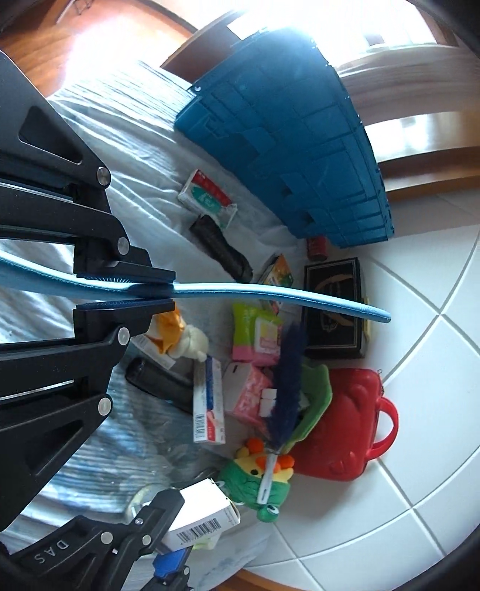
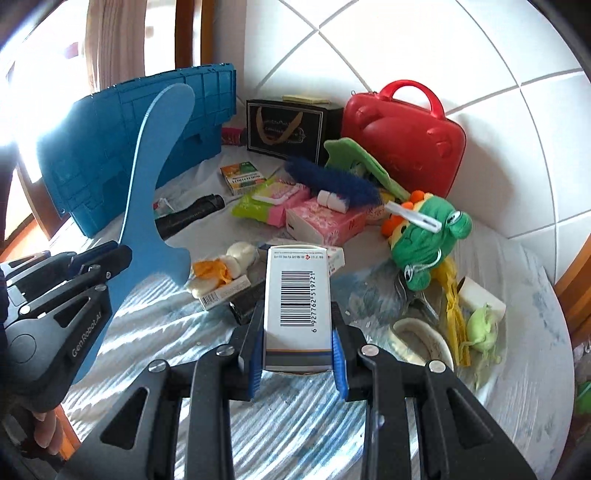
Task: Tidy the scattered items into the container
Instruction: 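Lift the boomerang toy and medicine box and carry them over the blue crate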
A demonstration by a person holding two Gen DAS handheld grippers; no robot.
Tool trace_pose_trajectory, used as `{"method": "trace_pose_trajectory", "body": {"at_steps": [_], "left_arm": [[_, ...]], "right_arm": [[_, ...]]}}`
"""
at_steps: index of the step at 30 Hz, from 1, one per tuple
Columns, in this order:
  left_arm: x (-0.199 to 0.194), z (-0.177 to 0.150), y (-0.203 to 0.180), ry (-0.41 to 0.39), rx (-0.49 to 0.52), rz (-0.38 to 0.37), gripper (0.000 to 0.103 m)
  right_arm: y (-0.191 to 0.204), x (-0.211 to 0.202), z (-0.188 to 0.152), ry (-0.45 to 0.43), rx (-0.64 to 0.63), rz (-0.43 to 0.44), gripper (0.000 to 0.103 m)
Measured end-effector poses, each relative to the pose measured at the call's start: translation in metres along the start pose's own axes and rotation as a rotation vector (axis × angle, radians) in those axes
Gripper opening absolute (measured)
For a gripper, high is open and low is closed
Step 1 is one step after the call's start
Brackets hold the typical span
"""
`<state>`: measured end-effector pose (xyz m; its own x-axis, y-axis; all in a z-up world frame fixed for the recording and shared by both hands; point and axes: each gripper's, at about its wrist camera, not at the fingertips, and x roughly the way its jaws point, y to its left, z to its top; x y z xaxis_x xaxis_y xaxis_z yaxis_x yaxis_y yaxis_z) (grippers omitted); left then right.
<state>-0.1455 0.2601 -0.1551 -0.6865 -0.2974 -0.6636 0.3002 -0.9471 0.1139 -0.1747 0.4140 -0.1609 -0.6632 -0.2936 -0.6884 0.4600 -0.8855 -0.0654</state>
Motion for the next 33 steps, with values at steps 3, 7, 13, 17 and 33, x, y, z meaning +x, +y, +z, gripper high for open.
{"method": "trace_pose_trajectory", "body": {"at_steps": [3, 7, 13, 17, 33], "left_arm": [[-0.011, 0.01, 0.013, -0.029, -0.02, 0.02, 0.008], [-0.022, 0.022, 0.035, -0.062, -0.055, 0.036, 0.008], [-0.04, 0.04, 0.071, -0.126, -0.082, 0.051, 0.008], [-0.048, 0.055, 0.101, -0.173, -0.087, 0.043, 0.008], [-0.052, 0.13, 0.218, -0.334, -0.02, -0.037, 0.008]], "right_arm": [[0.009, -0.01, 0.017, -0.038, -0.027, 0.012, 0.03], [0.022, -0.021, 0.039, -0.085, -0.052, 0.024, 0.03], [0.053, -0.037, 0.07, -0.144, -0.089, 0.03, 0.03], [0.08, -0.046, 0.091, -0.184, -0.107, 0.019, 0.03], [0.194, -0.068, 0.182, -0.315, -0.04, -0.081, 0.03]]}}
